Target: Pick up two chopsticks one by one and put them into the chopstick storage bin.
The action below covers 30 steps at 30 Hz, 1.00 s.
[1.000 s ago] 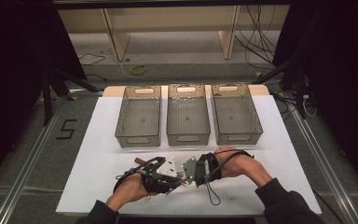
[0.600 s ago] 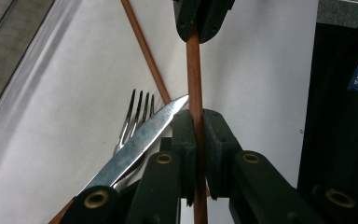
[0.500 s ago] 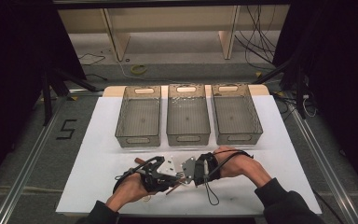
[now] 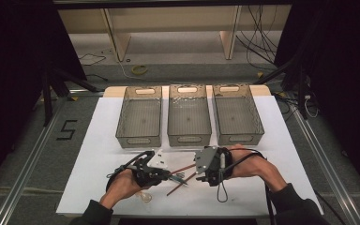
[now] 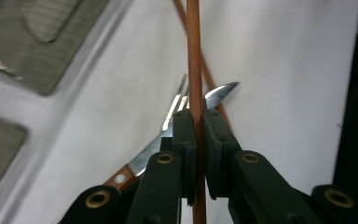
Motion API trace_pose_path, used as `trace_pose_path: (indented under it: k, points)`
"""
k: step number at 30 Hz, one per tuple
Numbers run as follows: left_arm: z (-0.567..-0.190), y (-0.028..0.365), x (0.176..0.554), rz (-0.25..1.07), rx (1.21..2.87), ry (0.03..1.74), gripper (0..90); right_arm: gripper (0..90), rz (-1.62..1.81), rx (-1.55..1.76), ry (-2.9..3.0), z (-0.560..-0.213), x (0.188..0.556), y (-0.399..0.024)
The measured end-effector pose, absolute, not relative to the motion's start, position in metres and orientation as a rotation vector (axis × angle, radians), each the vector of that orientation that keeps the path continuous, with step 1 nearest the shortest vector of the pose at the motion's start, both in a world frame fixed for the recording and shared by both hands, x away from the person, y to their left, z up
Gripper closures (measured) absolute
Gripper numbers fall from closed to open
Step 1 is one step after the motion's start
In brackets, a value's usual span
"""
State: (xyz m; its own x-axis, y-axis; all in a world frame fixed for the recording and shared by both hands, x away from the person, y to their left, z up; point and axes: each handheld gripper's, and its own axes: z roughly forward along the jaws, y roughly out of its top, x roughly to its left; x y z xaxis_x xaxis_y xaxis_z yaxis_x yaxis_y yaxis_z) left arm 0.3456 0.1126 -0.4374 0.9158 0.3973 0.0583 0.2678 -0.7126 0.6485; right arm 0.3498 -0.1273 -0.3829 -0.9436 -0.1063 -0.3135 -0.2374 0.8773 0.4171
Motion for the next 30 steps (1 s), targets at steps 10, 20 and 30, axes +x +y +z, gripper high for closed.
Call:
trace_pose_path:
  k: [10, 20, 30]
  points:
    - [-0.429, 0.140, 0.360, 0.337, 2.306, 0.607, 83.9, 35.1, 0.837, -0.111, 2.765, -0.404, 0.349, -0.152]
    - [-0.417, 0.158, 0.376, 0.403, 2.198, 0.730, 83.9, 30.6, 0.834, 0.087, 2.749, -0.417, 0.356, -0.158]
    - [-0.404, 0.178, 0.402, 0.449, 2.086, 0.873, 84.0, 29.4, 0.896, 0.256, 2.720, -0.423, 0.361, -0.167]
